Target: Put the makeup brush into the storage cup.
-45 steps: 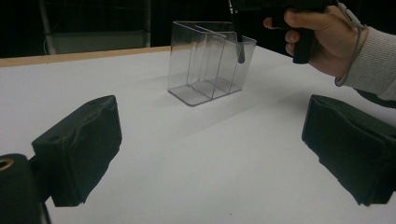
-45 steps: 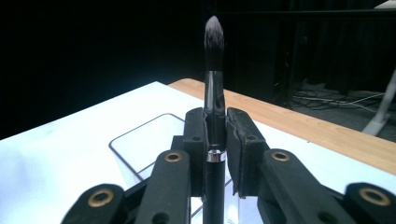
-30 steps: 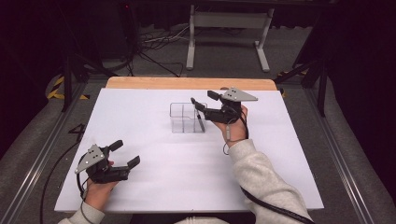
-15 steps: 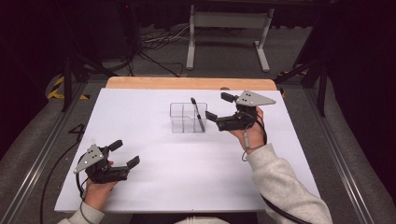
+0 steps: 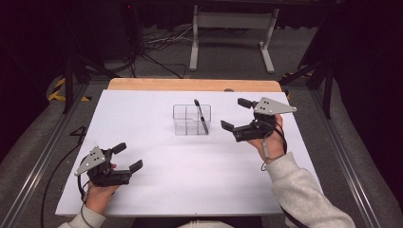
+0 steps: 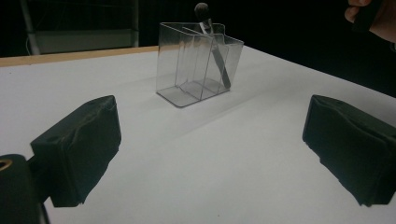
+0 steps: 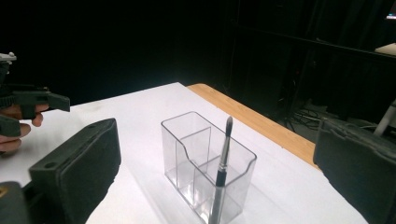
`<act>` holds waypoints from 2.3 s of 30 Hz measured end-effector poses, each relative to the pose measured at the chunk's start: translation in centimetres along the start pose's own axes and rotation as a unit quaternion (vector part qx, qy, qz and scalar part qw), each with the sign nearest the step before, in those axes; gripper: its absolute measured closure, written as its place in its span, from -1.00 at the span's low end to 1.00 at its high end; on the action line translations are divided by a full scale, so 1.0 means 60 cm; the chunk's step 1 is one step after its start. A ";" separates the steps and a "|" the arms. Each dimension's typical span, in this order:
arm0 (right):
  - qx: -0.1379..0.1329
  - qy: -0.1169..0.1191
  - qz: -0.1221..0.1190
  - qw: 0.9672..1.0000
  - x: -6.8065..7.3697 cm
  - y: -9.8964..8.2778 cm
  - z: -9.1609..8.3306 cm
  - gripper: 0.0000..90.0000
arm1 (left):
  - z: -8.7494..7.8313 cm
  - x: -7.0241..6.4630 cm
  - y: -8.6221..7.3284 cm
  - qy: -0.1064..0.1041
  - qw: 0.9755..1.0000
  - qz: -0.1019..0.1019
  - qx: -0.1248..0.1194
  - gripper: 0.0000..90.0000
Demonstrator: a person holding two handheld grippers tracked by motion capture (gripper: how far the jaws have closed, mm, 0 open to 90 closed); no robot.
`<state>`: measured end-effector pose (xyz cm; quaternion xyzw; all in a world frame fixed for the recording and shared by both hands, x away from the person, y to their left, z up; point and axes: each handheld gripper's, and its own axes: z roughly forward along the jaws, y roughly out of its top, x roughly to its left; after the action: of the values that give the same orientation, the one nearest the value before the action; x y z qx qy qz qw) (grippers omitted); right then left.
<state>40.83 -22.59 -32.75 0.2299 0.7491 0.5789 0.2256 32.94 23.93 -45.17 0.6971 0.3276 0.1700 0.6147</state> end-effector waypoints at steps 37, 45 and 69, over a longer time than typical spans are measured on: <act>0.006 -0.005 0.001 1.000 0.004 -0.111 -0.108 -1.00 | 0.004 -0.010 0.005 -0.029 0.999 0.022 0.015 -0.89; 0.003 -0.008 0.009 1.000 0.008 -0.141 -0.113 -1.00 | 0.006 -0.012 0.004 -0.034 0.999 0.023 0.015 -0.89; 0.000 -0.020 0.024 1.000 0.016 -0.211 -0.125 -1.00 | 0.009 -0.008 -0.001 -0.038 0.999 0.029 0.021 -0.90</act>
<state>34.51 -30.57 -43.42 0.2592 0.7386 0.5795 0.2270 32.91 23.19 -45.23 0.7249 0.2870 0.1546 0.6068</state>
